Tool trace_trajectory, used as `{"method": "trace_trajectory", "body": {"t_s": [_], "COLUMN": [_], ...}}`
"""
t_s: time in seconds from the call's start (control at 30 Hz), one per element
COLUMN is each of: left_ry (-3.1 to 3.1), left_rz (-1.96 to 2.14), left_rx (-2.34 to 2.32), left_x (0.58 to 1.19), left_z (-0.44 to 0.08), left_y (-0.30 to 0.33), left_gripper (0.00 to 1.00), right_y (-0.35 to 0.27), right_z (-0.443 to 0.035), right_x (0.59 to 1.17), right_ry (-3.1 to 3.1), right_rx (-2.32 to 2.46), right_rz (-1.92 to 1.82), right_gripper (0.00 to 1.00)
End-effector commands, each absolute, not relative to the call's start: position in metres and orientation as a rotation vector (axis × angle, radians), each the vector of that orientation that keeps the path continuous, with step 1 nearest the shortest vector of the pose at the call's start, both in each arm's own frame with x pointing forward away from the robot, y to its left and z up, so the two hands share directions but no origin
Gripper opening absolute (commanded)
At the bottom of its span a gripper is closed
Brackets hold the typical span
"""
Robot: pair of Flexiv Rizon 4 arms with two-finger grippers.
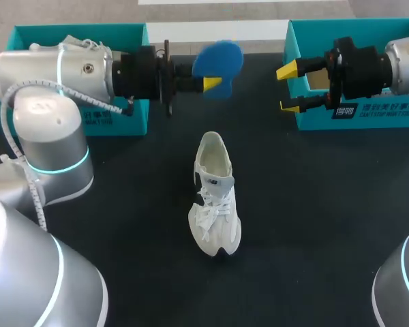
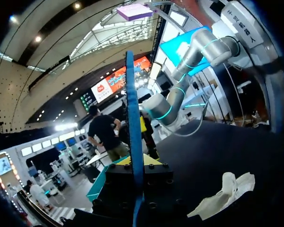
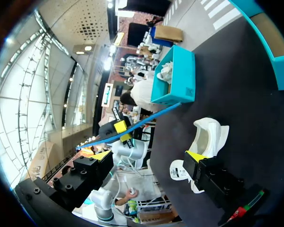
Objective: Take the shoe out of the shoebox, open the shoe tongue, remove and reinsert the insole, then place the shoe into the shoebox
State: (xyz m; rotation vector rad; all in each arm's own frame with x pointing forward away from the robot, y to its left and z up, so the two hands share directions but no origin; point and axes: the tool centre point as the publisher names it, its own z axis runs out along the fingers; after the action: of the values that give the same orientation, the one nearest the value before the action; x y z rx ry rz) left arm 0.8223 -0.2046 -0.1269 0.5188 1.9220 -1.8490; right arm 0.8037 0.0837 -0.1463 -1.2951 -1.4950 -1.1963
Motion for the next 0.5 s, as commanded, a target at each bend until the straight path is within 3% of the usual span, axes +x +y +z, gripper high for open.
{"method": "trace_trajectory", "body": {"t_s": [0.03, 0.5], "left_ry": [1.783, 1.502], "left_rz": [-1.727, -1.350], "left_rx": [0.698, 0.851], "left_x": [0.827, 0.835], "left_z": [-0.136, -0.148], "left_y": [-0.205, -0.202], "left_gripper": [0.00, 0.00], "right_y": [0.085, 0.085], "right_z": [-0.147, -0.147], "right_x": [0.804, 0.804], "right_ry": [-1.495, -1.495], "right_rx": [-1.296, -1.296], "right_rz": [-1.196, -1.196], "right_gripper": [1.00, 1.00]}}
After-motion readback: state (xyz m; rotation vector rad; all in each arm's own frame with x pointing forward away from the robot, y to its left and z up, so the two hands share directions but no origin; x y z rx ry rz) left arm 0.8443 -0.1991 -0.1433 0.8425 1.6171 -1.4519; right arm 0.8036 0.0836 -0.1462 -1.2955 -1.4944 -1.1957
